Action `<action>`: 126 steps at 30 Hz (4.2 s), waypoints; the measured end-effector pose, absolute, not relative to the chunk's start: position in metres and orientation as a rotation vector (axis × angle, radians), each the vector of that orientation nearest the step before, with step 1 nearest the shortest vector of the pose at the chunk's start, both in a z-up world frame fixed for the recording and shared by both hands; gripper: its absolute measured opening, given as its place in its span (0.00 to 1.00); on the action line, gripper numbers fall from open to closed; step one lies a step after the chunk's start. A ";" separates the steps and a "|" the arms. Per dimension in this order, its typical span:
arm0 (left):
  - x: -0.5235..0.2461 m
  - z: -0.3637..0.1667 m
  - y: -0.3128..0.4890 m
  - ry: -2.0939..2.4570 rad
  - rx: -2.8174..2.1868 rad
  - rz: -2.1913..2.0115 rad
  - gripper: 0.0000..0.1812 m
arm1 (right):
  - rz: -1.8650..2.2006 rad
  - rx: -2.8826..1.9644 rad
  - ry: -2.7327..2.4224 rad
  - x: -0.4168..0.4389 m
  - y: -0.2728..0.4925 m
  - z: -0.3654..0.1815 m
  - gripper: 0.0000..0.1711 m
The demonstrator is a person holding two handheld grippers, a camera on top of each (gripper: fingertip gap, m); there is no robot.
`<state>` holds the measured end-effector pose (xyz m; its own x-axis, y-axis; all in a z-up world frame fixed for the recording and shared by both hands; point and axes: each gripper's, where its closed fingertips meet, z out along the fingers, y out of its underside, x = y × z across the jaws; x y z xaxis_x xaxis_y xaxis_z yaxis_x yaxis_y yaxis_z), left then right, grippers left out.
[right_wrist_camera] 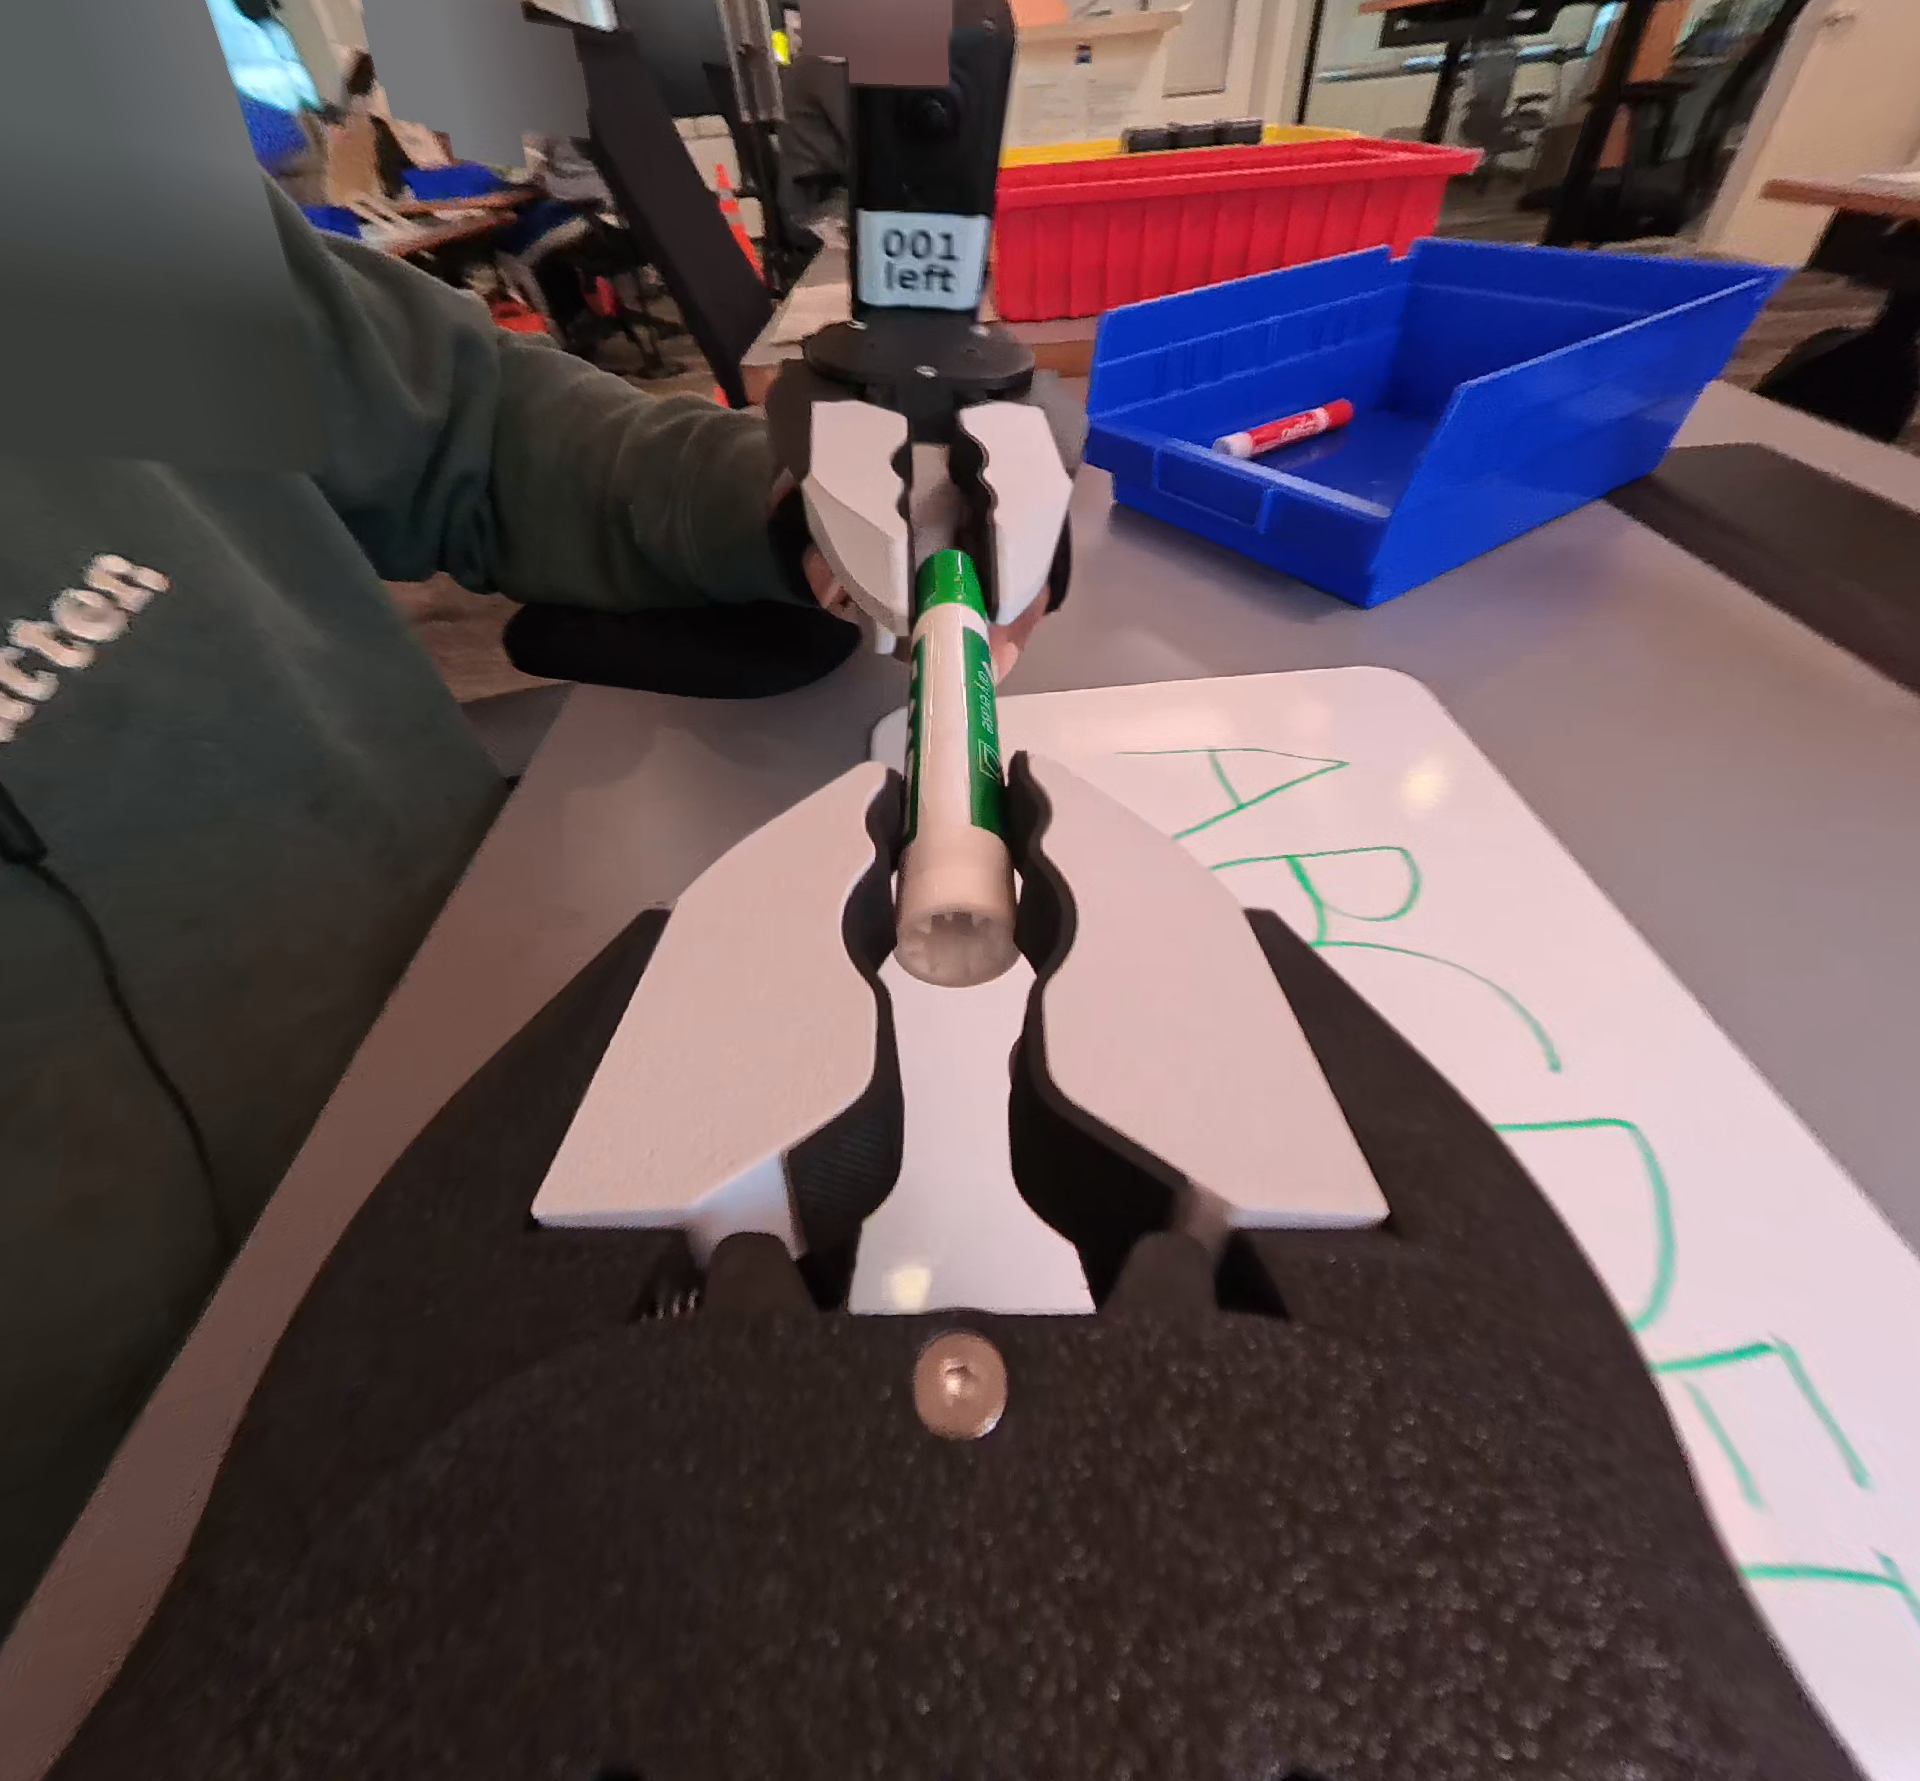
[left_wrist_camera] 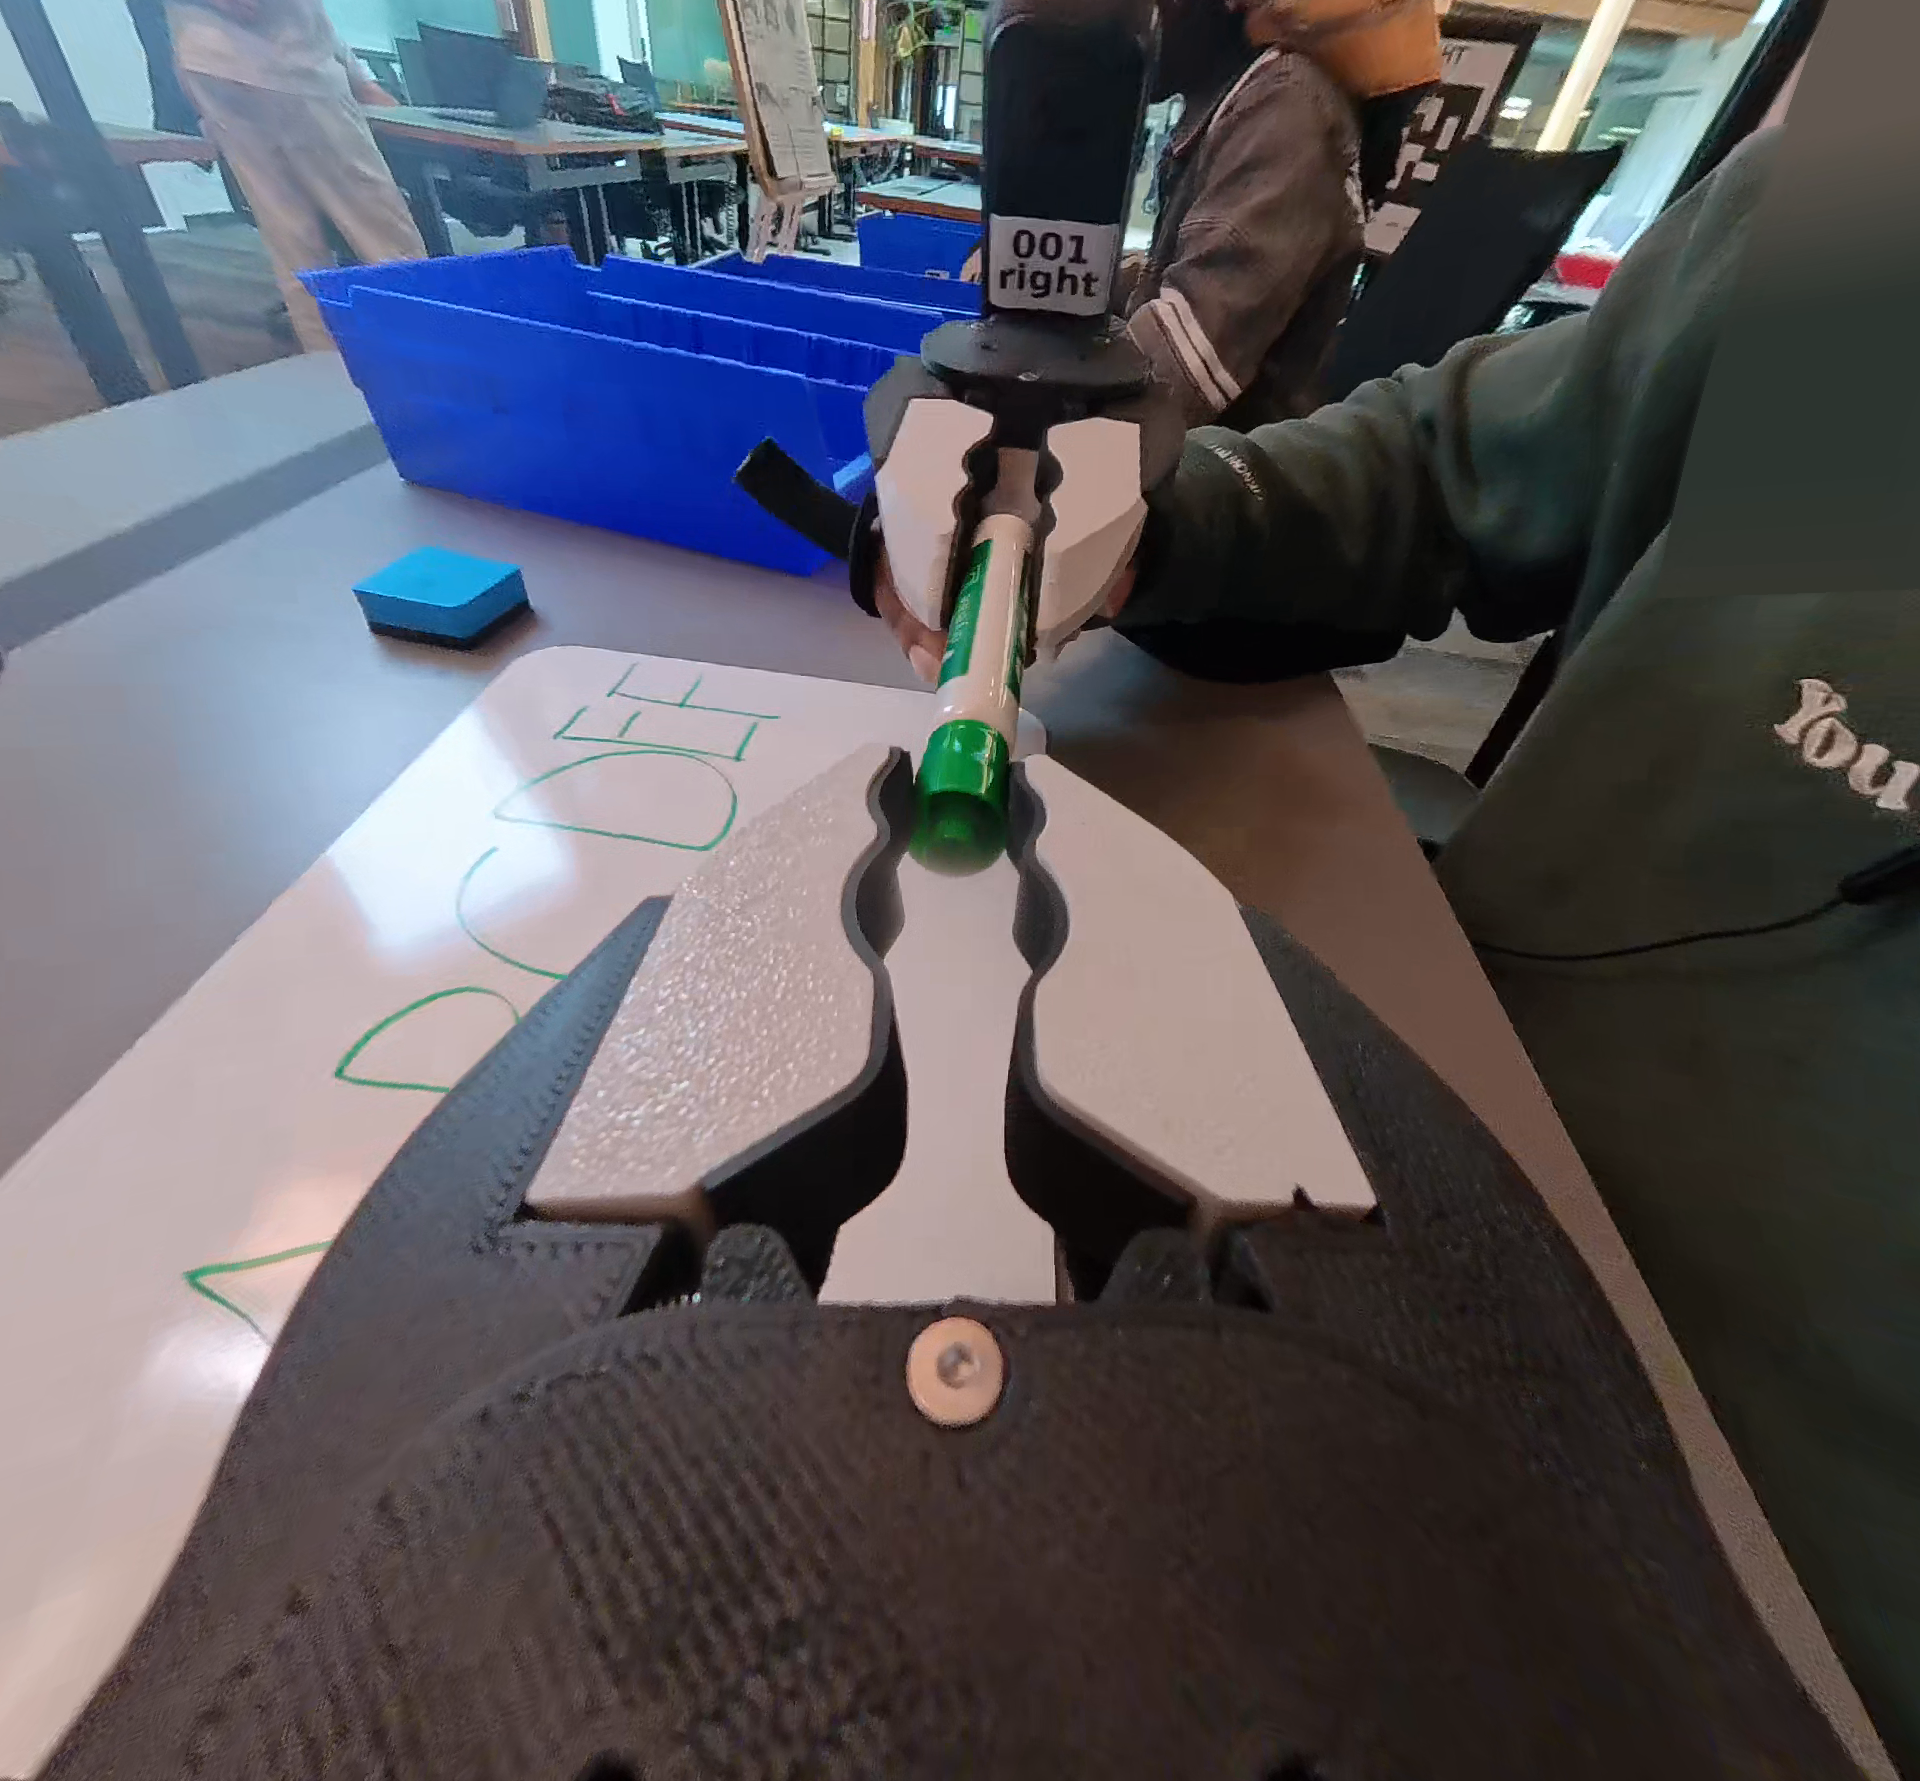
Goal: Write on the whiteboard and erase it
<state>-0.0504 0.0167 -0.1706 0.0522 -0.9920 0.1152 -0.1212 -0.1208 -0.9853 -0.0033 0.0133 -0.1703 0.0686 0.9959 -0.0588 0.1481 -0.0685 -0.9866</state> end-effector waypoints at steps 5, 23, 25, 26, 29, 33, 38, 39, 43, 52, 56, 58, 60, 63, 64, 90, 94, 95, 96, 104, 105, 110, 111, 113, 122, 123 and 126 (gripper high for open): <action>-0.050 -0.177 0.012 1.246 -1.427 -1.226 0.10 | 1.139 -1.407 -1.259 -0.003 0.011 -0.175 0.11; -0.064 -0.181 0.019 1.316 -1.487 -1.063 0.11 | 0.658 -1.460 -1.497 0.002 0.020 -0.204 0.14; -0.065 -0.187 0.024 1.346 -1.519 -0.971 0.11 | 0.550 -1.459 -1.548 0.004 0.020 -0.206 0.15; -0.065 -0.190 0.026 1.351 -1.533 -0.942 0.11 | 0.509 -1.458 -1.565 0.005 0.020 -0.206 0.16; -0.062 -0.192 0.026 1.365 -1.547 -0.917 0.11 | 0.383 -1.461 -1.610 0.003 0.023 -0.206 0.18; -0.052 -0.194 0.020 1.404 -1.543 -0.889 0.11 | 0.350 -1.502 -1.647 -0.009 0.022 -0.210 0.20; -0.049 -0.195 0.016 1.393 -1.552 -0.911 0.11 | 0.304 -1.518 -1.704 -0.012 0.018 -0.216 0.10; -0.049 -0.193 0.016 1.381 -1.547 -0.922 0.11 | 0.313 -1.523 -1.698 -0.013 0.017 -0.215 0.10; -0.049 -0.185 0.016 1.328 -1.524 -0.964 0.11 | 0.364 -1.539 -1.662 -0.012 0.016 -0.204 0.10; -0.057 -0.157 0.018 1.172 -1.421 -1.051 0.14 | 0.358 -1.606 -1.557 0.005 0.020 -0.174 0.10; -0.064 -0.149 0.025 1.115 -1.404 -1.017 0.11 | 0.363 -1.686 -1.330 0.042 0.046 -0.134 0.10; -0.066 -0.149 0.027 1.109 -1.400 -0.991 0.08 | 0.328 -1.750 -1.142 0.078 0.074 -0.103 0.10; -0.067 -0.148 0.026 1.107 -1.391 -0.992 0.07 | 0.260 -1.814 -0.916 0.129 0.112 -0.073 0.10; -0.068 -0.146 0.026 1.108 -1.373 -0.981 0.04 | 0.154 -1.964 -0.602 0.219 0.169 -0.057 0.10; -0.070 -0.146 0.027 1.105 -1.368 -0.963 0.03 | 0.124 -2.038 -0.515 0.248 0.186 -0.064 0.10; -0.089 -0.164 0.064 1.020 -1.411 -0.764 0.00 | 0.003 -2.391 -0.237 0.322 0.282 -0.200 0.23; -0.095 -0.165 0.071 0.989 -1.425 -0.775 0.00 | 0.014 -2.272 -0.864 0.223 0.267 -0.157 0.30; -0.095 -0.166 0.072 0.984 -1.431 -0.781 0.00 | -0.101 -2.253 -1.008 0.212 0.265 -0.156 0.34; -0.096 -0.166 0.073 0.979 -1.434 -0.784 0.00 | -0.195 -2.210 -1.178 0.200 0.263 -0.158 0.34; -0.100 -0.164 0.074 0.974 -1.424 -0.765 0.00 | -0.192 -2.397 -1.777 0.170 0.250 -0.259 0.41; -0.100 -0.166 0.075 0.973 -1.429 -0.768 0.00 | -0.188 -2.410 -1.799 0.171 0.251 -0.268 0.42; -0.102 -0.175 0.082 0.983 -1.464 -0.784 0.00 | -0.050 -2.397 -1.825 0.159 0.256 -0.279 0.33; -0.102 -0.177 0.082 0.984 -1.468 -0.786 0.00 | -0.038 -2.386 -1.832 0.158 0.257 -0.279 0.32; -0.102 -0.179 0.083 0.994 -1.475 -0.781 0.00 | -0.008 -2.377 -1.814 0.156 0.258 -0.276 0.32; -0.097 -0.189 0.071 1.173 -1.483 -0.709 0.00 | 0.088 -2.269 -1.899 0.112 0.179 -0.247 0.32; -0.095 -0.194 0.066 1.235 -1.493 -0.694 0.00 | 0.075 -2.274 -1.913 0.111 0.170 -0.251 0.32; -0.093 -0.211 0.057 1.383 -1.536 -0.584 0.00 | 0.050 -2.274 -1.943 0.109 0.151 -0.261 0.32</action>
<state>-0.0926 0.0575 -0.2108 0.2450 -0.9396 -0.2390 -0.4840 0.0951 -0.8699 0.1093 0.1511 -0.2608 0.1601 0.9845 0.0721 0.9795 -0.1494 -0.1353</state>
